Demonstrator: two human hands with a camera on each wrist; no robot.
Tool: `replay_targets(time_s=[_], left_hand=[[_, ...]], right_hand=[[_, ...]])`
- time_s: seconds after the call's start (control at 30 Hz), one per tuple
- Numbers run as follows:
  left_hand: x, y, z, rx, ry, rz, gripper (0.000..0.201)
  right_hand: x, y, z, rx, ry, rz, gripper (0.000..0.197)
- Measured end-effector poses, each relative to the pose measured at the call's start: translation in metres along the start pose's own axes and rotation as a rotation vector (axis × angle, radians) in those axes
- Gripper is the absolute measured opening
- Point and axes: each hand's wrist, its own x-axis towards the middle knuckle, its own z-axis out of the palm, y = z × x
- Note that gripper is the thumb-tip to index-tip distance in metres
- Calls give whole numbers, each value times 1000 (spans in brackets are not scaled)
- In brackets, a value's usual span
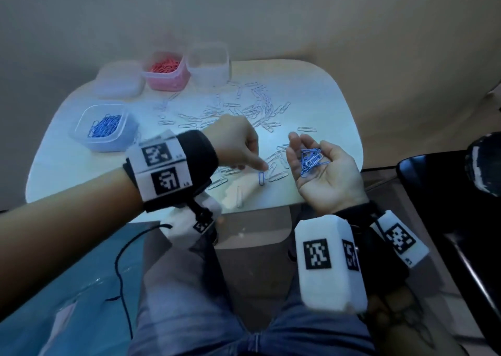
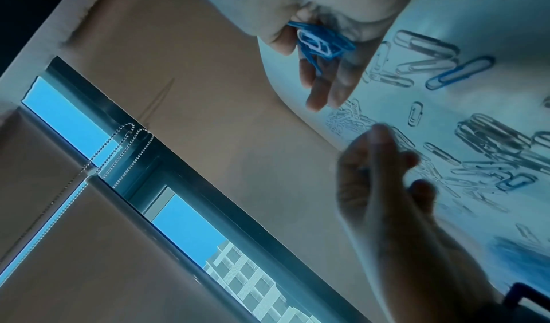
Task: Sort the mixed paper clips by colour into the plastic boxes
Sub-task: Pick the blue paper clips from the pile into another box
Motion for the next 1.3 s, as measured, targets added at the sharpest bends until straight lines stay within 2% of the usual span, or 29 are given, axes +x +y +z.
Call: replay_targets(time_s=[0.07,0.17,0.4,0.47,0.53,0.6,0.67,0.73,0.8,0.9,1.03,1.2,1.3], left_hand=[[1,-1,12,27,8,-39,28],[1,1,19,20,24,-45,23],[-7,-4,20,-126,7,-105,15],[-8,-9,14,-181,33,-119,14],[-9,-11,5,-217,113,-122,13],[-10,-3,-5,-272,212,-69,14],[-11,13,-11,-300,256,50,16],[-10,30,-10,-249,215,140,13],[-8,37,-5,-166,195,160,15],[-7,36,0,-81,278,186,15],[-13,36,12,-39,227,174,21],[-17,37,21,-4,217,153,19],[-18,37,21,-25,219,131,31]], right_hand=[[0,2,1,-22,-21,-10,34],[-1,2,1,-33,-40,-26,34],[0,2,0,-39,-56,-25,33],[1,4,-1,-40,-60,-25,34],[2,7,-1,-53,-59,-18,33],[3,9,0,-78,-62,-5,32],[3,12,3,-99,-72,17,31],[3,16,6,-100,-88,43,29],[2,18,8,-69,-104,58,27],[3,17,8,-67,-104,45,29],[3,17,6,-51,-112,31,25],[3,21,6,-38,-109,-9,25],[3,22,5,-45,-107,-24,25]])
